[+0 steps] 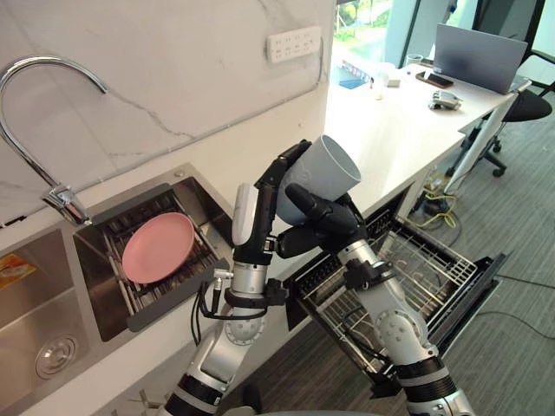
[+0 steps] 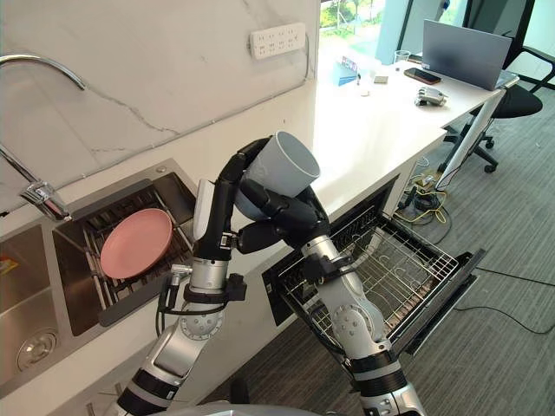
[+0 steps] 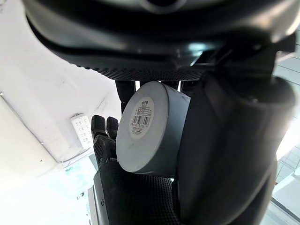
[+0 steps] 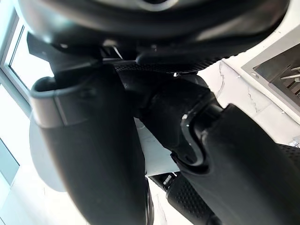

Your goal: Walk over to the sink, pick up the cup, carry it to the dishwasher, place the cup inside the dishwasher, then close the dishwasher door

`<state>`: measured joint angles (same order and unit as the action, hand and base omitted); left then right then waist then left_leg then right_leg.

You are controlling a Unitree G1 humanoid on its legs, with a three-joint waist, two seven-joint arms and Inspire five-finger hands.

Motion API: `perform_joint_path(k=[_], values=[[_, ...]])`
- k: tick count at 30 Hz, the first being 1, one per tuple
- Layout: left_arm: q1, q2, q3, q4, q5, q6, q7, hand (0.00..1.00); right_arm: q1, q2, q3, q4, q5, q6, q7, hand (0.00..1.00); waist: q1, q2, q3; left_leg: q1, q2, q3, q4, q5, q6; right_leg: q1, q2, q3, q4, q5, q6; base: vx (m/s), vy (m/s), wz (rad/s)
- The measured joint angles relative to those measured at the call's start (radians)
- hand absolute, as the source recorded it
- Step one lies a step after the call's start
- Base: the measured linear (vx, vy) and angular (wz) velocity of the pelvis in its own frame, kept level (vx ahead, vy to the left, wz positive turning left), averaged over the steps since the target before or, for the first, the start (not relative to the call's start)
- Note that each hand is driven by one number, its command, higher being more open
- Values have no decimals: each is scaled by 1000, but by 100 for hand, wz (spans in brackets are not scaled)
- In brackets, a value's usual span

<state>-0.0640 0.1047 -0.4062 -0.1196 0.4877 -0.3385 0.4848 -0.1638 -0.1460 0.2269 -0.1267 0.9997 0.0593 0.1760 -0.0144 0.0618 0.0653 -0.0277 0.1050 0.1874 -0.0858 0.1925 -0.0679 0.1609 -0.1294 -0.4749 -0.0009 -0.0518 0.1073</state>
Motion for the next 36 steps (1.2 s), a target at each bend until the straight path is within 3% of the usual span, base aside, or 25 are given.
perform_joint_path(k=[7,15,16,23,36], values=[[-10,-4,-14,0,-27,6,37,0,-17,1,24,0,40,-18,-43,0,19,-4,-3,-2,-4,-5,0,4,4,3,-1,-5,-6,7,1,-8,0,1],[-25,-1,-15,-8,-28,-6,41,0,-19,11,70,1,63,-103,-64,0,28,-5,-5,-6,-6,-12,0,7,5,4,-2,-12,-9,10,3,-12,-2,2],[-25,1,-15,-9,-30,-8,41,100,-19,11,75,2,61,-110,-65,0,28,-6,-6,-7,-6,-12,0,8,5,4,-2,-12,-12,12,2,0,0,0],[-22,15,-27,-9,-67,-42,51,100,-41,11,110,2,28,-179,-108,0,28,-6,-7,-8,-8,-12,-1,8,5,8,0,-12,-22,19,3,0,0,0],[-3,32,-32,0,-14,-41,102,100,-51,18,124,1,19,-183,-184,0,24,-6,-7,-8,-8,-11,0,10,6,7,-1,-3,-27,24,4,0,0,0]])
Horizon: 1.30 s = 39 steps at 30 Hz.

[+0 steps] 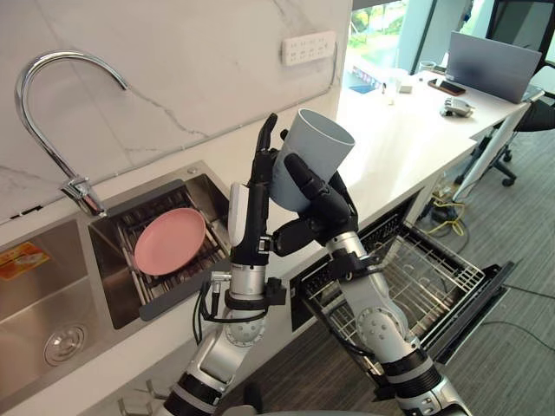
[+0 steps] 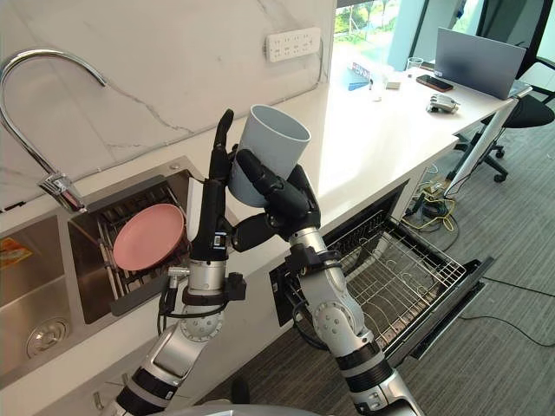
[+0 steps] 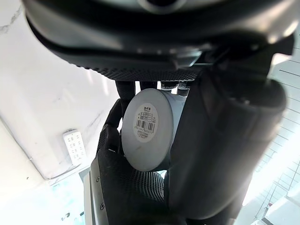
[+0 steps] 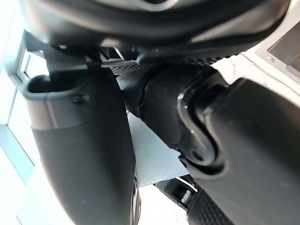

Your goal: Walk over to the sink, pick up the cup, carry it to the dishwasher, place the cup inside the dishwasher, then close the dishwasher door

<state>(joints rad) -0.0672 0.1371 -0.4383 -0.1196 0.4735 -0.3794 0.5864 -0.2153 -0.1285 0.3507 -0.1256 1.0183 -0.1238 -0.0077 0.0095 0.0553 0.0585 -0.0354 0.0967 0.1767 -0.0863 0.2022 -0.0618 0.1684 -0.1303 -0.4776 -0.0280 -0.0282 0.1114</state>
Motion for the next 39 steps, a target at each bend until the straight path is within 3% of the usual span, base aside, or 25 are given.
perform_joint_path(k=[5,8,11,13,18,22,25,29,31,32,34,39], values=[[5,-5,-15,0,76,-12,0,100,0,43,-77,-1,2,-22,-3,0,-3,-1,1,0,-2,1,0,0,0,0,-1,8,-13,10,1,-12,-3,-4],[49,-12,-15,-3,98,-38,26,100,-25,143,-299,-2,29,-151,-75,0,3,-3,3,0,-5,1,0,0,0,0,-4,8,-17,11,3,0,0,0],[72,0,6,-4,99,-38,48,100,-49,135,-474,-6,63,-286,-104,0,-4,-5,5,0,-9,10,0,-2,2,-1,-7,12,-31,22,4,-23,11,-9],[72,-1,23,-17,97,-38,55,100,-48,127,-507,-16,89,-325,-105,0,-25,-4,6,0,-8,10,0,-2,2,-2,-5,21,-40,32,2,-6,-6,-19],[54,-31,17,-91,83,-68,60,100,-36,119,-513,-55,87,-335,-105,0,-45,-4,8,0,-1,11,0,-6,-1,-9,0,39,-48,41,1,-3,-11,-11],[48,-43,19,-125,-135,-130,-32,100,-3,120,-523,-56,32,-335,-112,0,-44,-5,10,0,-1,10,0,-7,-1,-9,-1,38,-46,41,1,0,0,0],[49,-44,16,-135,-458,-140,-219,100,21,120,-563,-56,-16,-335,-145,0,-43,-6,11,0,-2,11,0,-7,-1,-11,-4,40,-43,42,1,0,0,0],[50,-50,9,-143,-922,-37,-451,100,42,109,-633,-56,-62,-333,-175,0,-49,-7,14,0,-4,17,0,-8,0,-16,-7,46,-42,43,3,-19,-1,-5],[60,-48,9,-142,-1184,65,-588,100,53,93,-687,-56,-74,-333,-176,0,-55,-9,28,4,-3,25,0,-9,0,-19,-8,56,-42,44,4,-14,-2,-11],[66,-48,6,-142,-1234,88,-614,100,56,88,-700,-56,-77,-332,-176,0,-56,-10,31,4,-3,27,0,-10,0,-20,-9,58,-42,44,4,-12,-5,-10],[91,-48,-5,-141,-1427,204,-754,100,72,79,-739,-57,-80,-325,-173,0,-66,-11,36,3,-3,32,0,-12,0,-24,-10,64,-41,44,4,2,-7,-8],[92,-51,-98,-141,-1472,313,-901,100,112,70,-740,-56,-88,-298,-146,0,-81,-10,38,3,-1,41,0,-16,-3,-32,-10,76,-40,44,5,8,-14,-8]])
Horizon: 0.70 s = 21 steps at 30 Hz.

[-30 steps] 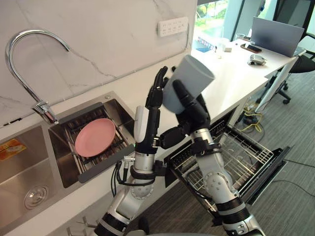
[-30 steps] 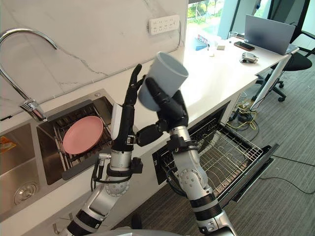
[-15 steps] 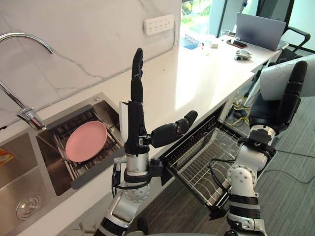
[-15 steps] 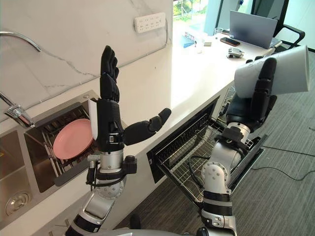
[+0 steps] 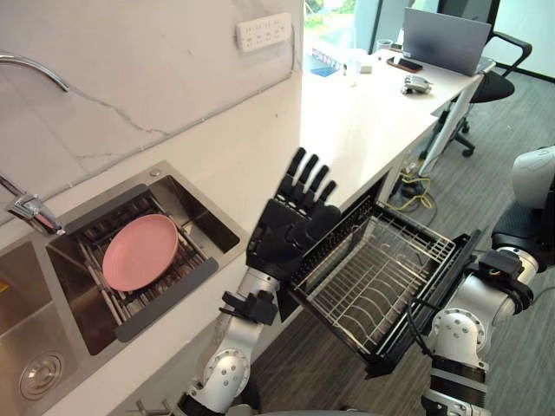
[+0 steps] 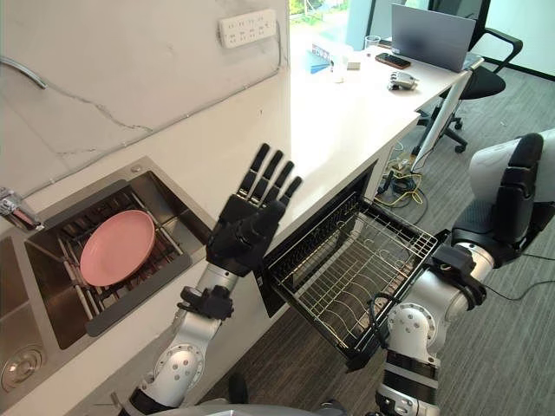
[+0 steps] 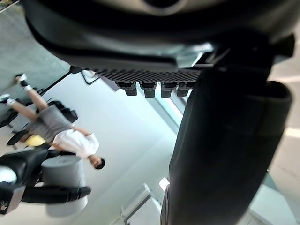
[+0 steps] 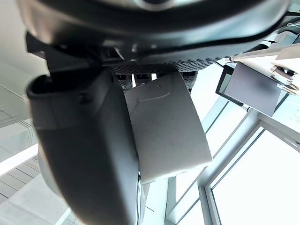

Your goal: Walk over to the sink, pick up the cup, carry it to the dishwasher, place the cup inside the dishwasher, then close the dishwasher door

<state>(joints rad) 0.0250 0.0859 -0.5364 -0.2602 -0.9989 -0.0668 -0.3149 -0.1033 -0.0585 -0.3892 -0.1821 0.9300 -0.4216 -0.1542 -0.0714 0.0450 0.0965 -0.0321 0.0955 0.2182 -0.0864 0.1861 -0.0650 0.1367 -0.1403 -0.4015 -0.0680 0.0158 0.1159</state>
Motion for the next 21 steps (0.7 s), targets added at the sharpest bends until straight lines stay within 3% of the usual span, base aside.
perform_joint_path(k=[4,9,11,14,21], values=[[-12,-26,-72,35,60,73,-27,100,44,-5,8,8,-39,82,84,0,-3,2,2,0,5,13,0,-1,-1,-12,0,16,11,-2,-1,-18,-9,-10],[-27,-32,-94,299,135,127,44,100,96,-33,77,72,-148,199,195,0,-16,0,16,10,15,24,0,-3,-4,-21,-1,32,34,-10,-5,-39,-8,-8],[-19,-39,-59,502,182,124,99,100,117,-36,112,122,-191,243,255,0,-17,2,34,10,25,29,3,-4,-6,-32,-1,40,54,-21,-8,-48,-12,-10],[11,-31,-6,664,266,97,157,100,147,-37,123,185,-235,280,308,0,-12,4,59,6,36,27,12,-8,-11,-36,5,41,67,-28,-17,-11,-17,0],[67,-1,48,760,440,33,211,100,199,-38,121,237,-346,303,318,0,3,12,71,-7,41,11,43,-14,-4,-30,0,8,125,-74,-21,31,-34,15]])
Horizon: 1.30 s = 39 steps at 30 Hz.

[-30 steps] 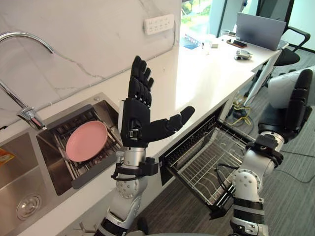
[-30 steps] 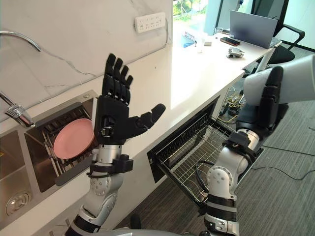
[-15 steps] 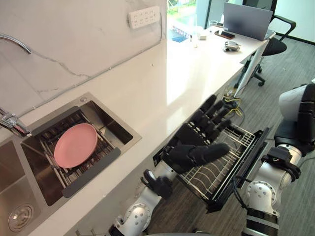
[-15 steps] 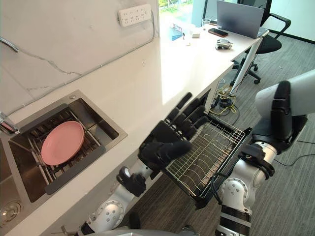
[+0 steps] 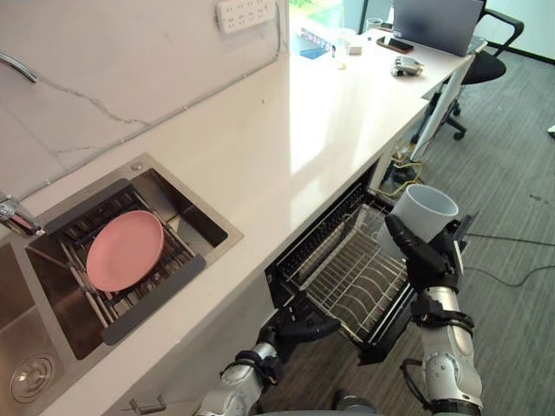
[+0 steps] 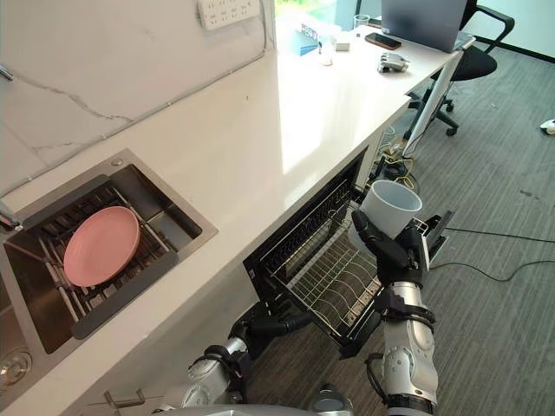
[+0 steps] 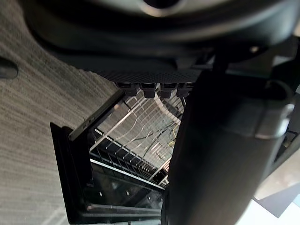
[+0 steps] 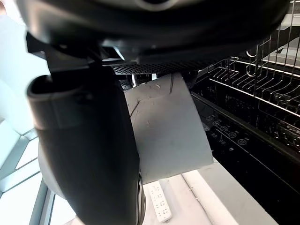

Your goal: Walk over to the sink, pick up the cup, carry it to the dishwasher, place the cup inside the dishwasher, then close the dishwasher door

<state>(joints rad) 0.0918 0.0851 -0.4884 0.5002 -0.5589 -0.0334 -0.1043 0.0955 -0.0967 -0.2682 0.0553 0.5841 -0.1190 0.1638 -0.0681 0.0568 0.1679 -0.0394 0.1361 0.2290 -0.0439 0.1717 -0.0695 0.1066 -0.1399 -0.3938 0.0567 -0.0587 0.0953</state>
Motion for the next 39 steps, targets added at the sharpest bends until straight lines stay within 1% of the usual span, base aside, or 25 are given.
perform_joint_path(k=[3,4,6,7,9,10,11,12,14,16,21,24,26,29,32,35,37,39], values=[[11,-3,19,47,125,-10,28,100,0,-10,0,-1,-72,0,-9,0,0,1,6,1,-3,8,6,-20,17,2,-9,-13,27,-20,4,2,-3,11],[21,-13,34,77,189,-12,63,100,9,-23,-1,0,-98,0,-13,0,-1,3,8,1,-3,34,8,-29,23,4,-18,-19,33,-25,8,13,18,15],[35,-21,71,116,256,-15,102,100,30,-44,-1,5,-137,0,-14,0,-3,4,9,1,-1,77,13,-31,31,12,-28,-30,34,-30,15,46,23,22],[42,-23,98,139,281,-18,119,100,40,-53,-1,15,-159,0,-14,0,-2,3,9,3,-4,82,14,-32,33,16,-33,-37,34,-34,19,92,23,23],[58,-12,153,187,324,-11,150,100,44,-58,0,49,-199,-1,-14,0,-2,5,10,4,-15,76,14,-25,22,24,-44,-52,39,-43,27,71,14,24],[56,-9,212,224,323,7,157,100,44,-58,2,78,-224,-1,-14,0,-3,6,12,6,-23,71,16,-25,22,35,-52,-64,41,-48,32,43,10,26],[52,-10,238,240,323,11,160,100,44,-59,4,94,-235,-1,-14,0,-3,8,13,6,-25,71,17,-25,22,40,-55,-71,41,-50,34,66,13,29],[49,-3,300,270,327,13,165,100,42,-60,23,124,-276,-1,-18,0,0,9,14,8,-29,75,22,-26,20,50,-59,-79,40,-53,37,46,4,18],[55,25,319,296,361,13,170,100,40,-60,51,146,-319,0,-21,0,2,10,15,7,-28,81,30,-28,18,55,-59,-86,40,-56,38,28,-9,12],[71,32,348,311,394,15,172,100,30,-61,63,173,-367,0,-30,0,5,15,18,1,-26,82,42,-32,13,58,-59,-92,40,-56,37,-6,-12,10],[69,20,372,319,403,11,190,100,21,-68,63,248,-405,-1,-64,0,17,23,24,-5,-23,80,49,-41,1,65,-59,-103,47,-56,37,-56,3,7],[69,18,383,327,402,5,138,100,22,-83,62,294,-471,-1,-92,0,16,32,29,-12,-21,85,50,-44,3,65,-60,-115,51,-57,38,-46,5,14],[66,21,389,331,400,27,80,100,21,-100,62,334,-523,-6,-107,0,17,38,33,-23,-20,90,51,-42,3,65,-62,-134,51,-58,39,-14,0,23],[64,20,446,339,353,74,37,100,-6,-102,75,410,-581,-12,-137,0,21,43,41,-27,-19,94,58,-37,5,66,-63,-138,51,-59,41,9,-3,6],[63,18,478,342,277,114,34,100,-18,-104,78,466,-598,-23,-175,0,27,50,51,-38,-21,79,65,-34,10,66,-63,-156,51,-63,42,16,-13,13],[63,15,521,348,271,130,35,100,-28,-107,77,502,-622,-26,-213,0,30,53,62,-41,-21,70,75,-32,13,73,-62,-165,53,-68,42,-3,-12,12],[63,17,559,376,266,138,42,100,-36,-107,73,529,-631,-31,-260,0,32,57,72,-41,-21,58,77,-32,13,75,-64,-174,64,-77,42,-27,-13,12],[66,15,578,425,264,154,73,100,-36,-108,56,545,-664,-32,-292,0,43,60,76,-42,-22,51,78,-31,12,76,-64,-182,69,-82,42,-27,-15,11]])
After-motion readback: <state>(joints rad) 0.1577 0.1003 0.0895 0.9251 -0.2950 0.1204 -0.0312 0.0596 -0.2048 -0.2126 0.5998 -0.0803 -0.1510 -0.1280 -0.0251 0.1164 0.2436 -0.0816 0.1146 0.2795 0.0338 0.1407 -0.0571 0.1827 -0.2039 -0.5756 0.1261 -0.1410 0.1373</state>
